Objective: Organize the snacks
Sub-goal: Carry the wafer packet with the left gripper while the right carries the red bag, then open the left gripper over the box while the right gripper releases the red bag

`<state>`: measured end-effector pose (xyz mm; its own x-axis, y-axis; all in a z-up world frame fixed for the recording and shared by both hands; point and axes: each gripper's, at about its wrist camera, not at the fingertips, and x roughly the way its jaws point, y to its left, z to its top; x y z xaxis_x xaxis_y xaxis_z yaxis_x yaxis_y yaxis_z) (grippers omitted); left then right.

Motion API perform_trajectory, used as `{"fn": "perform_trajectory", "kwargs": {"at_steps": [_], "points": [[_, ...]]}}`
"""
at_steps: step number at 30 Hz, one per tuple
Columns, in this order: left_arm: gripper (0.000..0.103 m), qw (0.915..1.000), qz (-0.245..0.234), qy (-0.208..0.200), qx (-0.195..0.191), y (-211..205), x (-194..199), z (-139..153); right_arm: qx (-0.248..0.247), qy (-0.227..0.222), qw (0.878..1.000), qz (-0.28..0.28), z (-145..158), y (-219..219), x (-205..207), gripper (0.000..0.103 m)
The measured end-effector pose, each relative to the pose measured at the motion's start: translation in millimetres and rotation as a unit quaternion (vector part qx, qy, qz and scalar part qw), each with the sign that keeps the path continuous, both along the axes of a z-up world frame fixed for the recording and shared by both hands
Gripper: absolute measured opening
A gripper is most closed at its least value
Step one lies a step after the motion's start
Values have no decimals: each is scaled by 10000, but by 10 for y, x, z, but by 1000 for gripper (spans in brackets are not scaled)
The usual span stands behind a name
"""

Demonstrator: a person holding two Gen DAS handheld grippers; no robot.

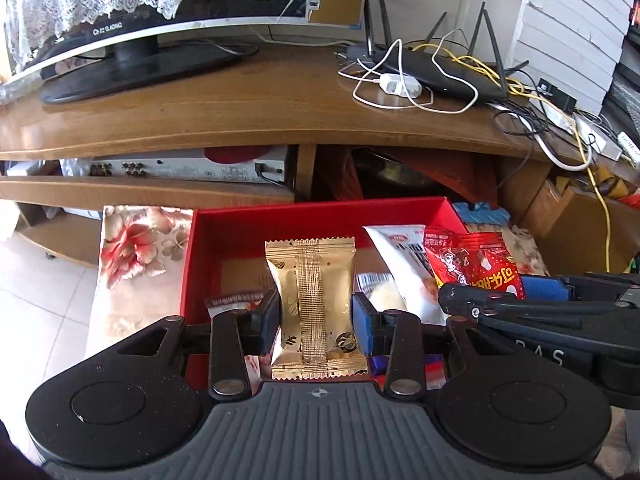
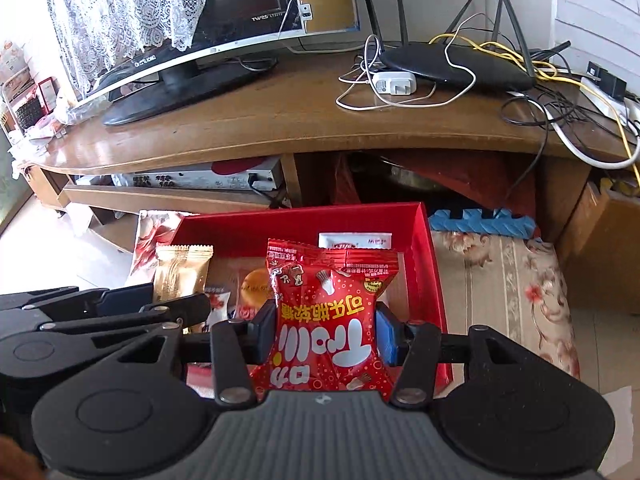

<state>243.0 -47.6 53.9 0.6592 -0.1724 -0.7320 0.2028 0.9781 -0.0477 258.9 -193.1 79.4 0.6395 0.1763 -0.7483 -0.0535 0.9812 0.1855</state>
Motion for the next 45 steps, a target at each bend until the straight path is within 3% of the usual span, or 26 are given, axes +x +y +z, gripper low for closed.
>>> {"fn": "perform_trajectory", "kwargs": {"at_steps": [25, 37, 39, 45], "points": [[47, 9982, 429, 414, 86, 67, 490, -373, -35, 253, 9997, 65, -389, 91, 627, 50], [57, 9979, 530, 375, -68, 145, 477, -309, 173, 158, 9997, -14, -326, 44, 645, 51], [73, 9981, 479, 355, -135, 145, 462, -289, 293, 133, 9995, -1, -297, 28, 642, 60], [75, 9996, 171, 228, -50, 7, 349, -236, 171, -14, 9998, 71, -222, 77, 562, 63]]}}
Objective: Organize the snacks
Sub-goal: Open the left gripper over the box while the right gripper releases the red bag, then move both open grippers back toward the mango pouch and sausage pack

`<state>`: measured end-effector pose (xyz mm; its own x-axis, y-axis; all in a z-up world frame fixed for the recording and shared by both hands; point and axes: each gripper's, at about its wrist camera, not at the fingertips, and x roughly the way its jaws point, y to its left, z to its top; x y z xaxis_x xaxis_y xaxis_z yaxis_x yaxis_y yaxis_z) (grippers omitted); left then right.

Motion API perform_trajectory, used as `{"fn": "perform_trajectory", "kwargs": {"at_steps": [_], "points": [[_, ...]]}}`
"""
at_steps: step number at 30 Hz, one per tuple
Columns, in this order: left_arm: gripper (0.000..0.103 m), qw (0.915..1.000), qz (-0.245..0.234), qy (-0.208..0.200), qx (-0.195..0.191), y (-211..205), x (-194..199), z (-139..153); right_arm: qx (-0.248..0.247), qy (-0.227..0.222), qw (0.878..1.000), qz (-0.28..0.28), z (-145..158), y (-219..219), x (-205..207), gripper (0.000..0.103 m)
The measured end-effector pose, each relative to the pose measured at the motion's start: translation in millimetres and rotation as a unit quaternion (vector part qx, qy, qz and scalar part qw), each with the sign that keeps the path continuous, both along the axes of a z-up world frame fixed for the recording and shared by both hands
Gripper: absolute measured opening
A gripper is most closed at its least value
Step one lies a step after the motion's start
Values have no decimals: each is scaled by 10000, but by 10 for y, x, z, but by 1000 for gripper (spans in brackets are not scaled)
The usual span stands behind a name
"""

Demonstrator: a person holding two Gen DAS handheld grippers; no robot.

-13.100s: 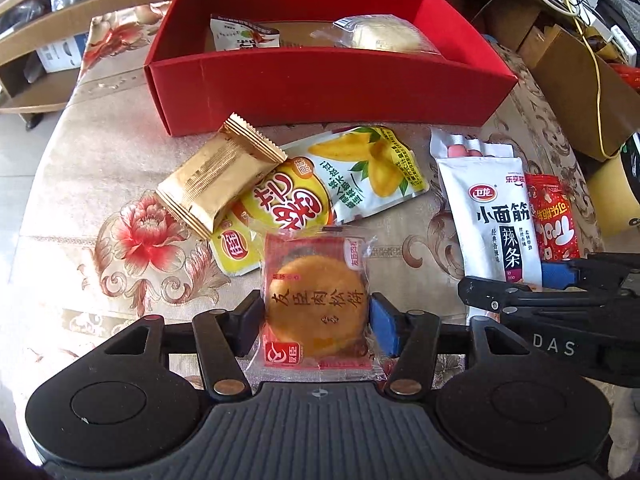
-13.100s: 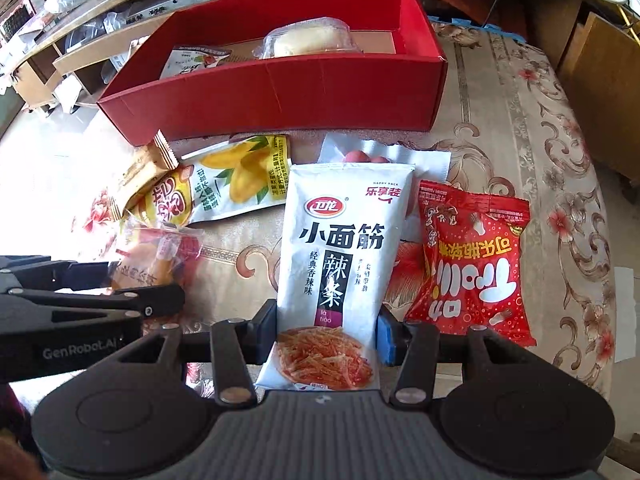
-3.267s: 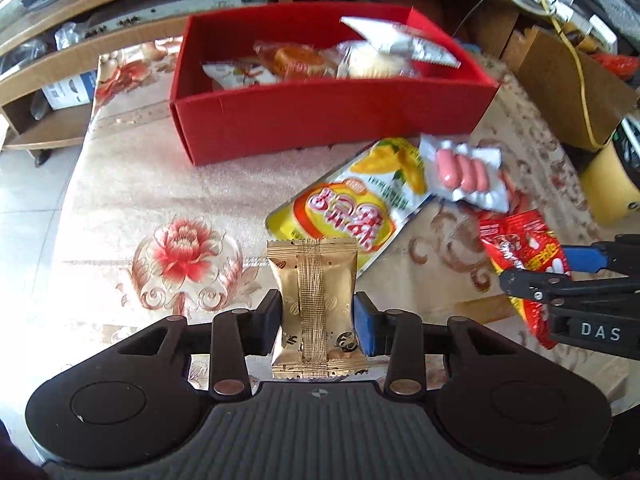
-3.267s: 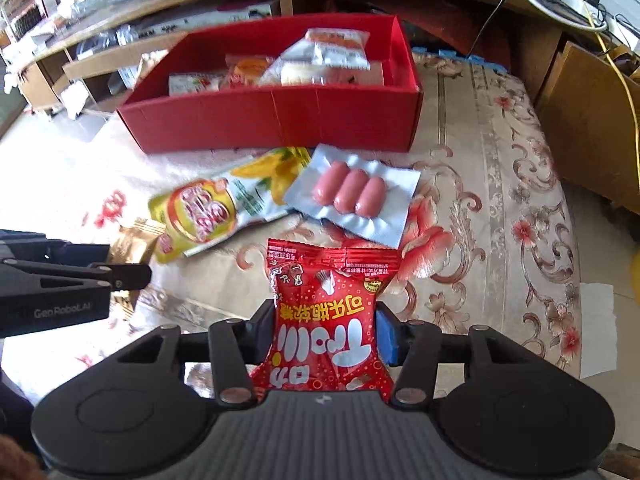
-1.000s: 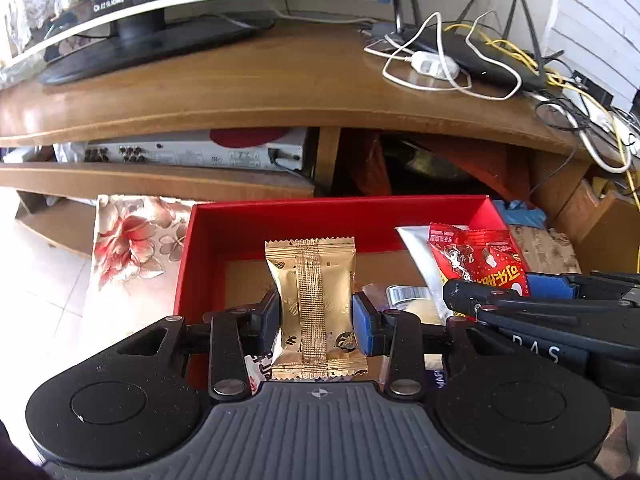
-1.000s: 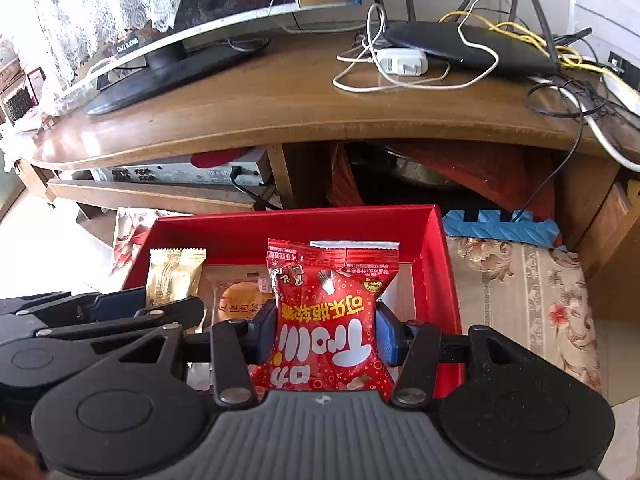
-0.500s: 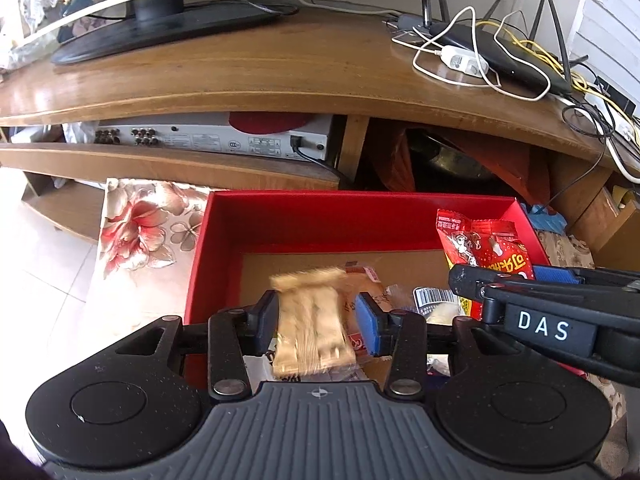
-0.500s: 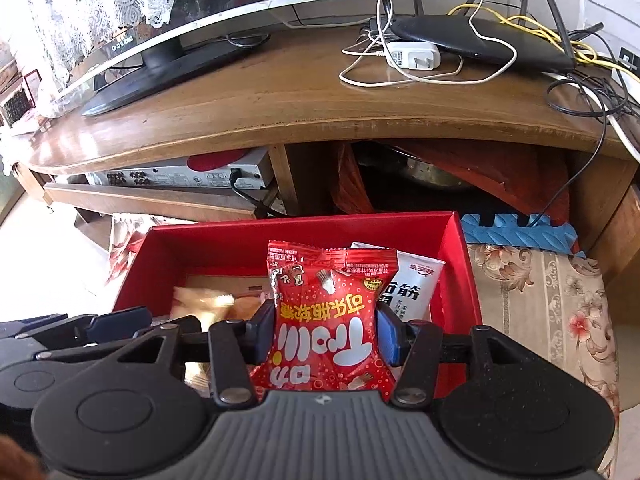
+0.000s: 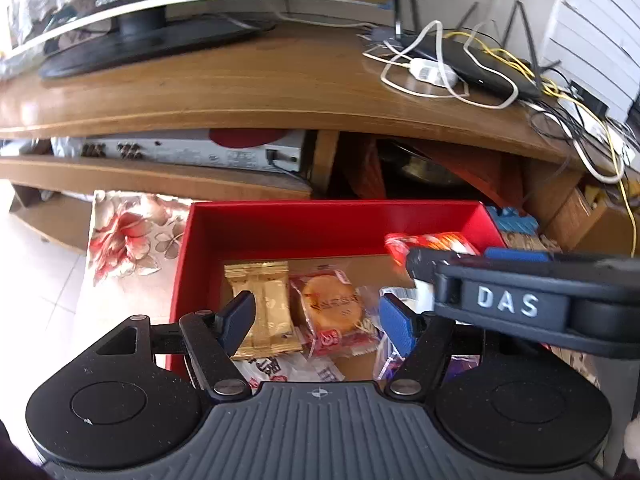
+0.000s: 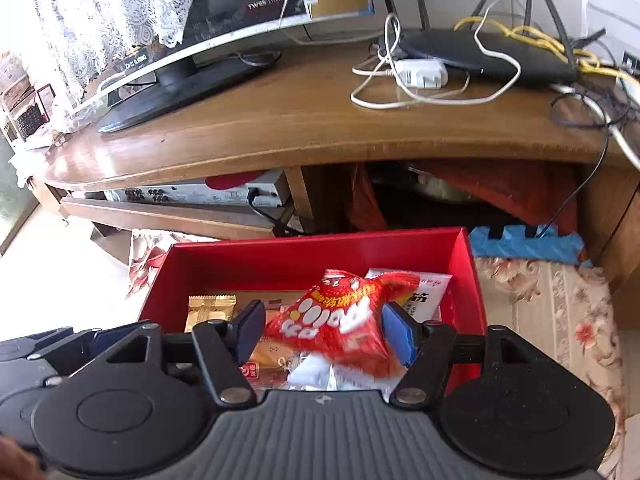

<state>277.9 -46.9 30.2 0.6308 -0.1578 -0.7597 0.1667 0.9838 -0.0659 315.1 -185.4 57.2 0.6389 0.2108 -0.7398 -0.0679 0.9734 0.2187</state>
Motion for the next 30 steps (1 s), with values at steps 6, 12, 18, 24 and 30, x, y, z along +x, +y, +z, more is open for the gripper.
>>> {"fn": "perform_trajectory", "kwargs": {"at_steps": [6, 12, 18, 24, 30], "points": [[75, 9999, -148, 26, -7, -9, -95, 7, 135, -48, 9998, -129, 105, -145, -108, 63], [75, 9995, -294, 113, -89, -13, -254, -2, 205, 12, 9993, -313, 154, -266, -297, 63], [75, 9982, -532, 270, -83, -39, -473, -61, 95, 235, 9985, -476, 90, -394, -606, 63], [77, 9959, -772, 456, -85, -76, -635, -137, 6, 503, 9977, -454, -3, -424, -878, 63], [78, 9895, -1165, 852, 95, -177, -725, -383, -10, 863, 9950, -500, -166, -475, -981, 63]]}}
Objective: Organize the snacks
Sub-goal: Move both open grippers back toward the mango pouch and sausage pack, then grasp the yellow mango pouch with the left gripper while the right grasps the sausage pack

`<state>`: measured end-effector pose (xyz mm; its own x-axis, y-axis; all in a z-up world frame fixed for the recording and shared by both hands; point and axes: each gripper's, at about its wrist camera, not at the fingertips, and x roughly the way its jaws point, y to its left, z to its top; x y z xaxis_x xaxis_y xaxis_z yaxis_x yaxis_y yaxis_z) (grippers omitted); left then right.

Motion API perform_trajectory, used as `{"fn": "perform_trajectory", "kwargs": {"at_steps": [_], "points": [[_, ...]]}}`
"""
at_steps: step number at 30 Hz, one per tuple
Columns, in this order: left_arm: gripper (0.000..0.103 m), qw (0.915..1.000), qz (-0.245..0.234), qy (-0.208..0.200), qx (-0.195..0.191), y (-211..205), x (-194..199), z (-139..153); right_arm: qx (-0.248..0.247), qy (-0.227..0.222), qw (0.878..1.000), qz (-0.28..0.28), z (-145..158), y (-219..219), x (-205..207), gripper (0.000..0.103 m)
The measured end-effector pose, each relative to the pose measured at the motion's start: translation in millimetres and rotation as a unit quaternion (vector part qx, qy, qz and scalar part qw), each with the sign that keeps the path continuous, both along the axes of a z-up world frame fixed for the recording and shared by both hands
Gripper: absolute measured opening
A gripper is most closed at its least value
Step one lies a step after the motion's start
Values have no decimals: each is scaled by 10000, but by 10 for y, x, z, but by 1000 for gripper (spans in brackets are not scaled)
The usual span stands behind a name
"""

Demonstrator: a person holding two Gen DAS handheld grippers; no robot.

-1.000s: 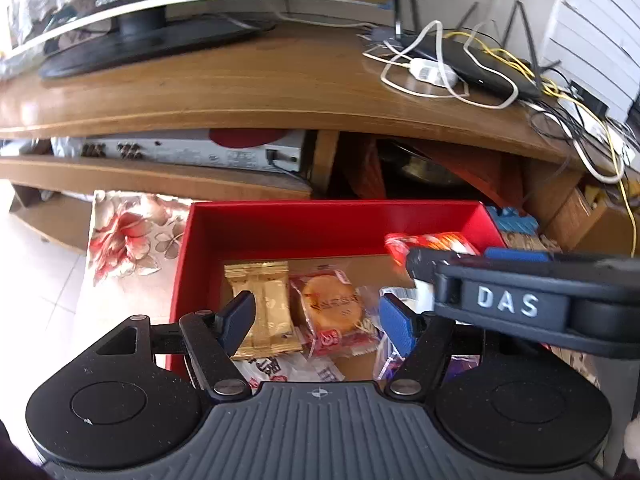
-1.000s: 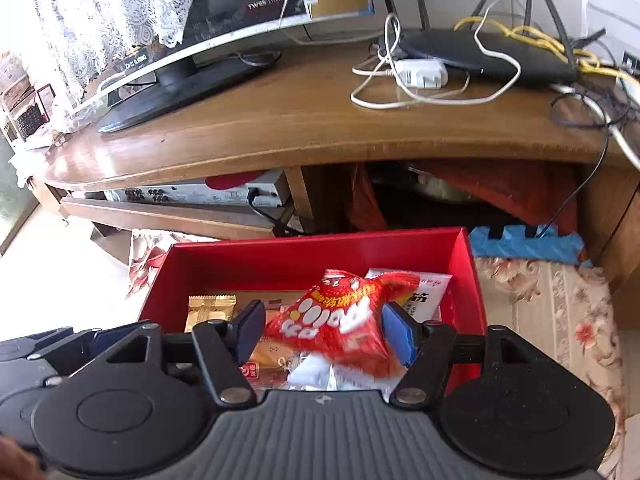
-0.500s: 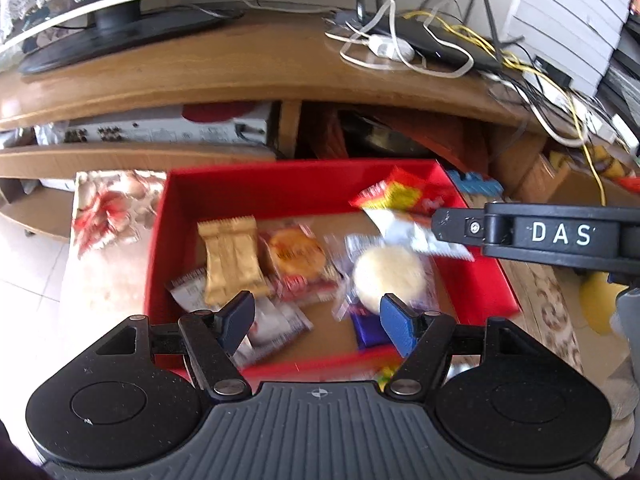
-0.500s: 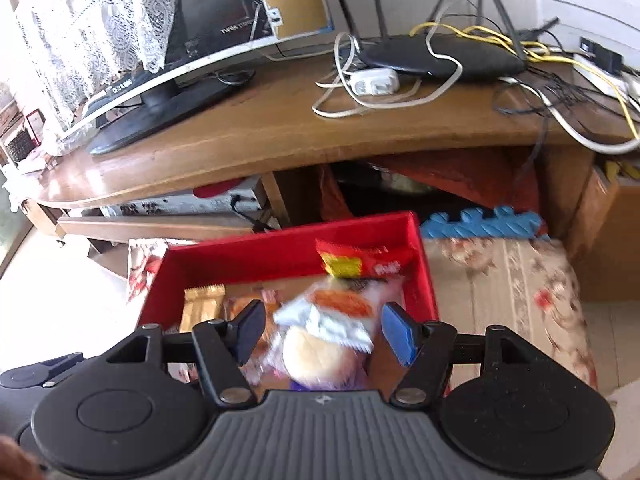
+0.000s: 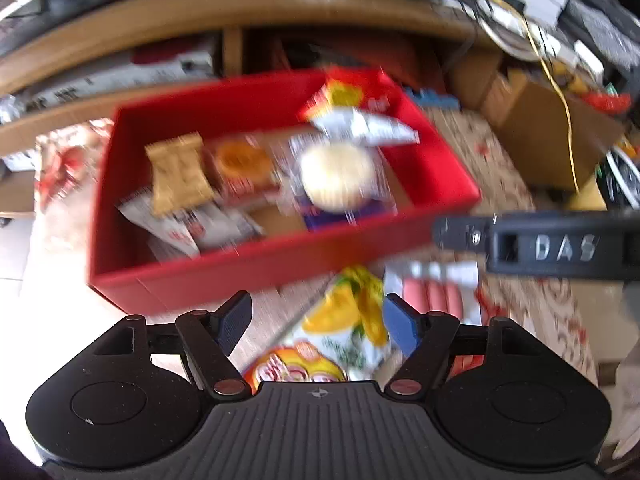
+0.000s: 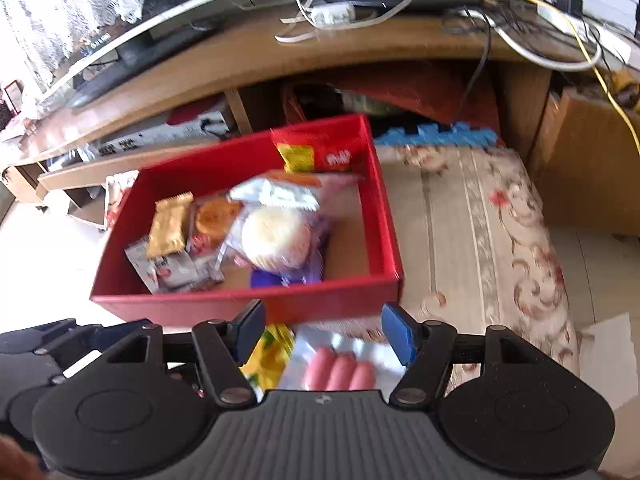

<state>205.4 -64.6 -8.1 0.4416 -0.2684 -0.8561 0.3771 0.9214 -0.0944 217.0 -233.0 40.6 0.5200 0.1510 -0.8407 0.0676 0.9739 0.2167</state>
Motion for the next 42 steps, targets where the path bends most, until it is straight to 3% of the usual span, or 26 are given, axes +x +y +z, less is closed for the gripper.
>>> {"fn": "perform_trajectory", "kwargs": {"at_steps": [10, 14, 17, 23, 28, 31, 33, 36, 42], "points": [[85, 9963, -630, 507, 306, -110, -5, -369, 57, 375, 9993, 27, -224, -111, -14, 63], [91, 9930, -980, 440, 485, -203, -22, -447, 82, 451, 9989, 60, -272, -137, -26, 63], [93, 9924, -973, 380, 645, -194, 3, -475, 79, 506, 9987, 64, -303, -155, -36, 63], [96, 9934, -918, 562, 405, -97, 62, -486, 89, 550, 9984, 83, -330, -163, -34, 63], [98, 9873, -1313, 337, 825, -238, -75, -534, 100, 555, 9983, 106, -333, -143, -27, 63], [93, 9872, -1306, 278, 871, -212, -151, -528, 77, 572, 9983, 127, -341, -128, -16, 63], [82, 9892, -1175, 307, 820, -159, -188, -489, 63, 582, 9982, 138, -345, -119, -9, 63], [73, 9928, -974, 363, 602, -67, -263, -431, 11, 575, 9982, 159, -342, -107, -9, 63], [65, 9952, -749, 380, 500, 22, -421, -364, -93, 711, 9974, 110, -425, -115, -2, 63]]}}
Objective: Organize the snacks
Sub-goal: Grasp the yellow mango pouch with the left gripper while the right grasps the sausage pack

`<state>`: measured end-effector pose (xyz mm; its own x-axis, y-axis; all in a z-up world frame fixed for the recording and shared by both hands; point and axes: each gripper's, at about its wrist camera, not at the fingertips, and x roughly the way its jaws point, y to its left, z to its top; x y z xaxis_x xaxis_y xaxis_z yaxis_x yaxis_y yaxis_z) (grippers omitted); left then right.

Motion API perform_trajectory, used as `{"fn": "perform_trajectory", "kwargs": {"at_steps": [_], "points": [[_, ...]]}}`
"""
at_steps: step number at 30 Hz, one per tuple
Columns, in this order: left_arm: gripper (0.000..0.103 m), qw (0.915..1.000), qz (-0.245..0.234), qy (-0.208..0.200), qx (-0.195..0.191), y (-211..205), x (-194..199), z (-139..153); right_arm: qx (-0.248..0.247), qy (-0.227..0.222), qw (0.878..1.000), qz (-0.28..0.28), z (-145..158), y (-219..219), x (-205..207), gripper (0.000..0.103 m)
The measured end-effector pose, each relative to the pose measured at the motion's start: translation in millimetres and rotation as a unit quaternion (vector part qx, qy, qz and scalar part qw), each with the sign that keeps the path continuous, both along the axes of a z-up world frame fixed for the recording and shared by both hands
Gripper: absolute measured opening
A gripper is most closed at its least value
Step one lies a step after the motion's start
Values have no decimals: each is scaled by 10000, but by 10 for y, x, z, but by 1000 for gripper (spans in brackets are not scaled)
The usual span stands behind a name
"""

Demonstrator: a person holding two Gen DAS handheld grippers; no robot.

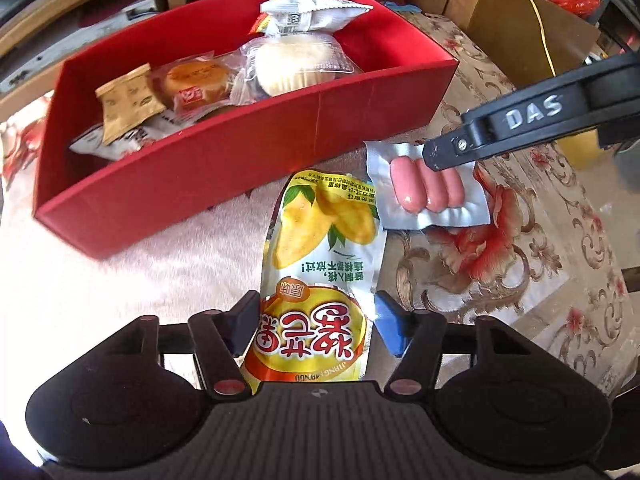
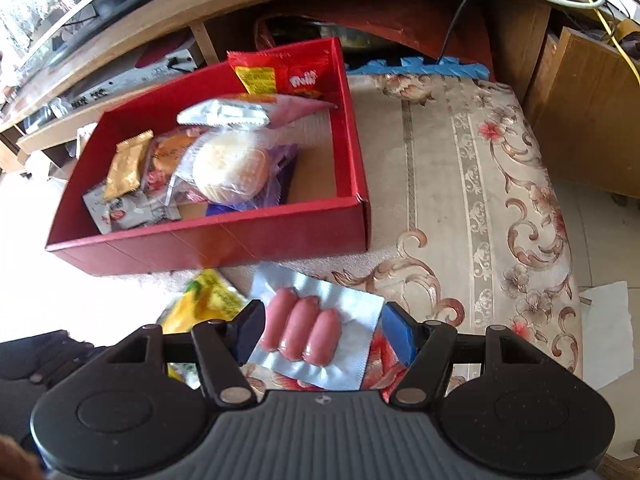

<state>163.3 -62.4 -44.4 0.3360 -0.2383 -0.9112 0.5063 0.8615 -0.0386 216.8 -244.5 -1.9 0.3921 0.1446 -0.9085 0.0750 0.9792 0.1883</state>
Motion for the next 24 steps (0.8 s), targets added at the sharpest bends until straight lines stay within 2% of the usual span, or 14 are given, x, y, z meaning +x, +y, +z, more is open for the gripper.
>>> {"fn": "perform_trajectory", "kwargs": {"at_steps": [4, 7, 10, 12, 13, 16, 20, 24], "points": [[60, 9997, 183, 30, -170, 104, -22, 56, -2, 137, 9998, -108, -89, -24, 27, 63], [57, 9993, 249, 41, -267, 159, -14, 91, 185, 226, 9992, -257, -154, -45, 56, 66], [58, 9994, 214, 87, -273, 139, 4, 68, 364, 350, 9981, -341, -236, -29, 85, 75], [61, 9994, 202, 108, -275, 134, 5, 48, 375, 324, 9982, -346, -243, 15, 103, 84], [62, 9994, 198, 110, -265, 127, 9, 41, 379, 309, 9983, -331, -248, 44, 111, 85], [68, 9994, 232, 111, -223, 119, 18, 15, 255, 297, 9988, -297, -262, 150, 136, 90], [78, 9995, 302, 51, -27, 102, 28, -46, -200, 204, 9995, -121, -324, 366, 158, 99], [81, 9996, 265, -10, 92, 86, 18, -75, -705, -1, 9974, 173, -374, 515, 174, 98]]}}
